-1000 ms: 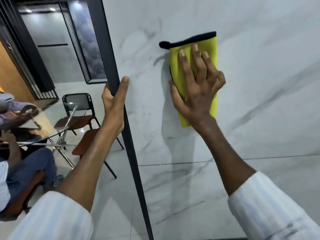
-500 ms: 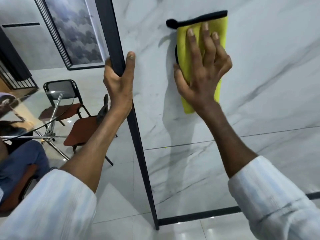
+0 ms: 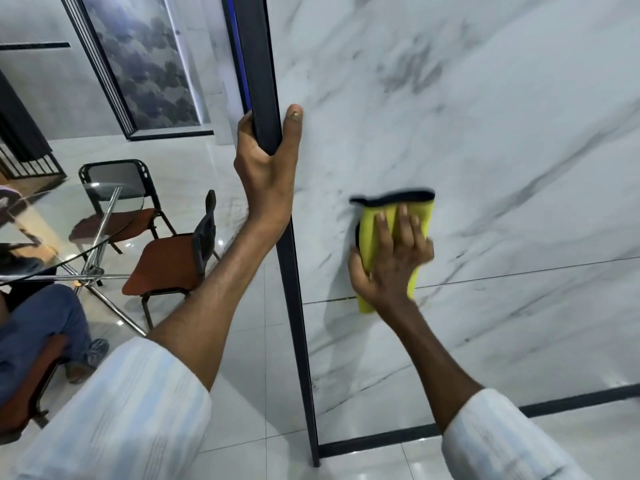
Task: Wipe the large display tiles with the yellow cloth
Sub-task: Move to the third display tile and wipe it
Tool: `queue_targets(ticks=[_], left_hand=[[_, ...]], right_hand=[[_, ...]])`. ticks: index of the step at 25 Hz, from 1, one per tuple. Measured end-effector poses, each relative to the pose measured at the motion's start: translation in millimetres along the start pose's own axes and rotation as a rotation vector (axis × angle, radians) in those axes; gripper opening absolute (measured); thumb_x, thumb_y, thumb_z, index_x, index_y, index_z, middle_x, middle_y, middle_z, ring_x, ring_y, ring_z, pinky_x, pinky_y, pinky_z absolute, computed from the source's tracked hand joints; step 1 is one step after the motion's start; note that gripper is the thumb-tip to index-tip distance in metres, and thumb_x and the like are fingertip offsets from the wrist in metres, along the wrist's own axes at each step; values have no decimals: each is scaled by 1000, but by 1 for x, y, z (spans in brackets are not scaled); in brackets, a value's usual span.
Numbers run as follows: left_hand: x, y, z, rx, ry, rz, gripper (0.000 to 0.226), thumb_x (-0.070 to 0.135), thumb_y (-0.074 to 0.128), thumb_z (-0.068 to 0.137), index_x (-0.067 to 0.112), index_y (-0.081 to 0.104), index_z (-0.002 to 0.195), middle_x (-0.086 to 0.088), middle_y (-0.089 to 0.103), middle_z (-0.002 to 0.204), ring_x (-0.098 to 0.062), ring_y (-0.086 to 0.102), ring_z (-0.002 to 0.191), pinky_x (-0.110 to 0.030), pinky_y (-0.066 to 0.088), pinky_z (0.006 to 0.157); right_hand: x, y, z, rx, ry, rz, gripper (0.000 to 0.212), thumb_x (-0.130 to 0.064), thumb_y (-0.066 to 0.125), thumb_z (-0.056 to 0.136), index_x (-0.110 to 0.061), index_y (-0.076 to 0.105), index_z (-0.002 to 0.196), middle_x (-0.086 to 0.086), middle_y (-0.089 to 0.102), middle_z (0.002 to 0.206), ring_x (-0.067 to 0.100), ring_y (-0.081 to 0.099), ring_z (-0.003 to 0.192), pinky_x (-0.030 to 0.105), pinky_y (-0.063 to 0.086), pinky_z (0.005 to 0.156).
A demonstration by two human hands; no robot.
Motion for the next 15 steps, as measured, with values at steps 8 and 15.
queue_targets(ticks=[8, 15], left_hand=[[3, 0, -1, -16, 48, 11, 43, 34, 78, 94, 3, 64, 120, 17, 66, 91, -2, 62, 84, -26, 52, 84], [62, 12, 22, -246, 125, 107, 35, 22, 73, 100, 21, 54, 129, 17, 63, 106, 12, 62, 89, -13, 47, 85]], right_hand=[[-45, -9, 62, 110, -56, 14, 68, -43, 61, 92, -22, 43, 154, 11, 35, 164, 27, 30, 150, 60, 34, 105], [-27, 16, -44, -106, -77, -31, 84, -49, 64, 78, -29, 36, 154, -3, 19, 171, 26, 23, 152, 57, 32, 101]])
Point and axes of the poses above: each hand's wrist, its own z-axis towards the middle knuckle, its own y-axis out of the palm, x = y × z, the point moved 9 cm from there along z, towards the middle knuckle
